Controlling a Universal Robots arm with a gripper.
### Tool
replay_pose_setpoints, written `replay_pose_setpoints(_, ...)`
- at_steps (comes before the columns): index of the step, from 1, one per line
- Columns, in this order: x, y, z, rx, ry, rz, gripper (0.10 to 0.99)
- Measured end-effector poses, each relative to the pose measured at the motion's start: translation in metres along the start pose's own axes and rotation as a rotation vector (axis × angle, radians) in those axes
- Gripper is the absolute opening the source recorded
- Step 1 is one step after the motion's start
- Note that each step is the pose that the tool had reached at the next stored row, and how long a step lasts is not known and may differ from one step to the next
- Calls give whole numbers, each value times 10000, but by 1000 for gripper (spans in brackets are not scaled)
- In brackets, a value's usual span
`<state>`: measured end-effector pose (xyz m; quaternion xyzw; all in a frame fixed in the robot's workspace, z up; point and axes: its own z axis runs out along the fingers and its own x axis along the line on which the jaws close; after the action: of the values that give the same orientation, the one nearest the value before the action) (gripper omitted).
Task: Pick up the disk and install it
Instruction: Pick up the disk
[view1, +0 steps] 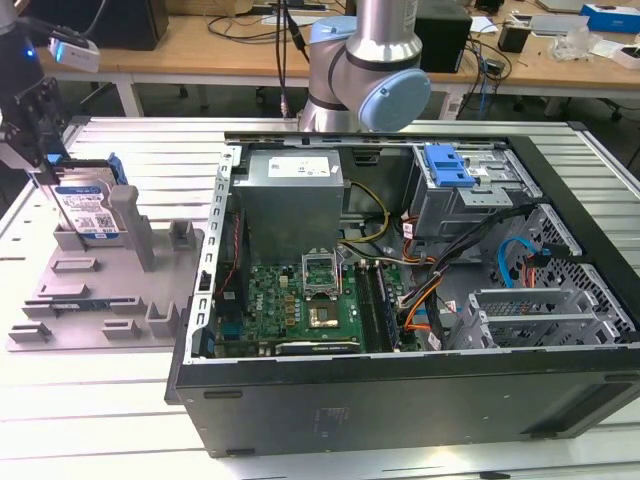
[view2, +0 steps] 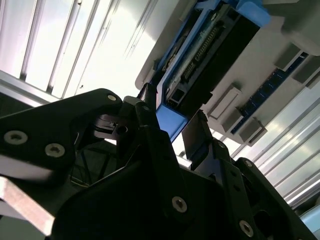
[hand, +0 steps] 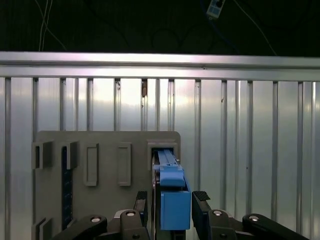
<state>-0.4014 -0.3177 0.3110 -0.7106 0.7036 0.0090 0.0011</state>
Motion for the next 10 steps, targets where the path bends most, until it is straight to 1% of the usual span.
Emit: replay_pose_setpoints(10, -17, 7, 48, 0, 0, 1, 482)
